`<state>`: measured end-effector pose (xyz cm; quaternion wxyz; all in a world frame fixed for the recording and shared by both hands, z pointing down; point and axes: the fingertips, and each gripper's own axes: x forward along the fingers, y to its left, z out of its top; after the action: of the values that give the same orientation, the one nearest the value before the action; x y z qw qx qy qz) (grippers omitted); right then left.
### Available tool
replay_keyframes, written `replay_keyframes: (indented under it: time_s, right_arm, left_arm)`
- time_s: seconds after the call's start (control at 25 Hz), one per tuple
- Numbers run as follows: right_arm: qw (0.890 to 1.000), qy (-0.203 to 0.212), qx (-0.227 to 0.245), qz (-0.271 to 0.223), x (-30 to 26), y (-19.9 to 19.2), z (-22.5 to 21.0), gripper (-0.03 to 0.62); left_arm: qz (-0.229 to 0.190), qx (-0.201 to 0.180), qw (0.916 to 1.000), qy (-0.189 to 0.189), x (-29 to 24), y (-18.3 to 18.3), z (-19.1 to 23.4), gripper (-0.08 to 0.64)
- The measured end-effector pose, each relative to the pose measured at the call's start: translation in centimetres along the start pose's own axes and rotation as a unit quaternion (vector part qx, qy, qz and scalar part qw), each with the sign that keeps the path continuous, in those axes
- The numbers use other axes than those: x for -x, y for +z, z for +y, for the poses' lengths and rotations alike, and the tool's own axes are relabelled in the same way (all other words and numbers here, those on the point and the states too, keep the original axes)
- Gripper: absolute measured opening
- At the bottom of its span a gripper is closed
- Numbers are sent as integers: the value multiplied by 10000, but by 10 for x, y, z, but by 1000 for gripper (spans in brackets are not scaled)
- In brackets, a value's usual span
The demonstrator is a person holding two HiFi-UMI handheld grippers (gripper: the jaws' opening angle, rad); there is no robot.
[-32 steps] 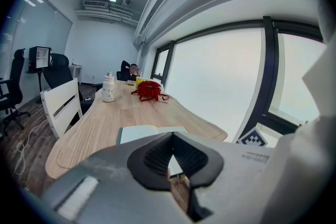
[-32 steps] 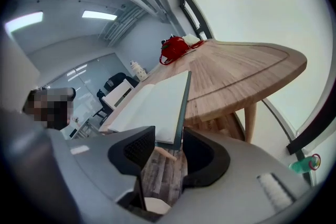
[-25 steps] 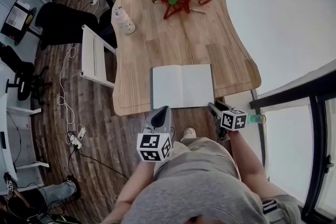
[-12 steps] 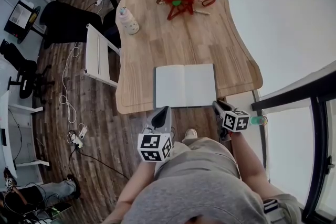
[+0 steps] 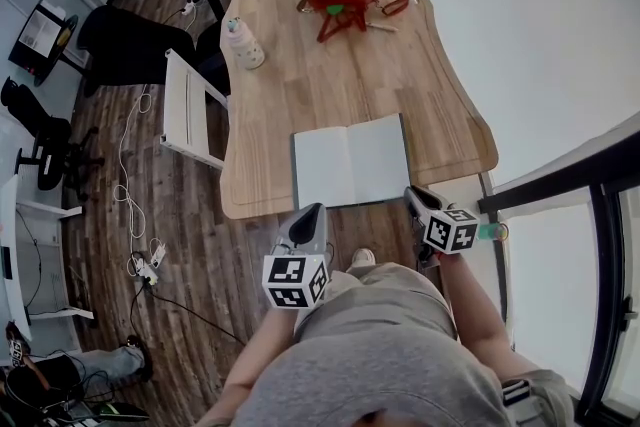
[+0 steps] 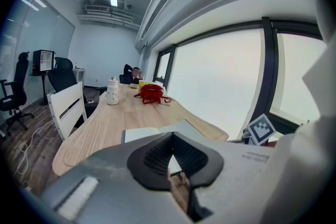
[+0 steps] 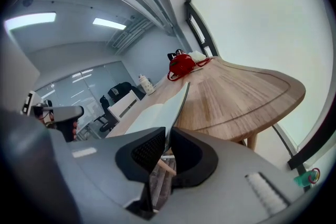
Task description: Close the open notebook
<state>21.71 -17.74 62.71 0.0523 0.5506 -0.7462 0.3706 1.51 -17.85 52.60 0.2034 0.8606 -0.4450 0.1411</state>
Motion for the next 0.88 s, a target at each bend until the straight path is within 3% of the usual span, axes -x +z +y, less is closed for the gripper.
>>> replay_keyframes:
  time_s: [0.44,0.88]
  right_arm:
    - [9985,268,435,-212,4,38,28,31]
    - [9905,522,1263,-174,-1,50,64,31]
  left_arm:
    - [-160,69,9997,158,2,10,3,3]
    - [-266,263,9979,525,14,6,19,3]
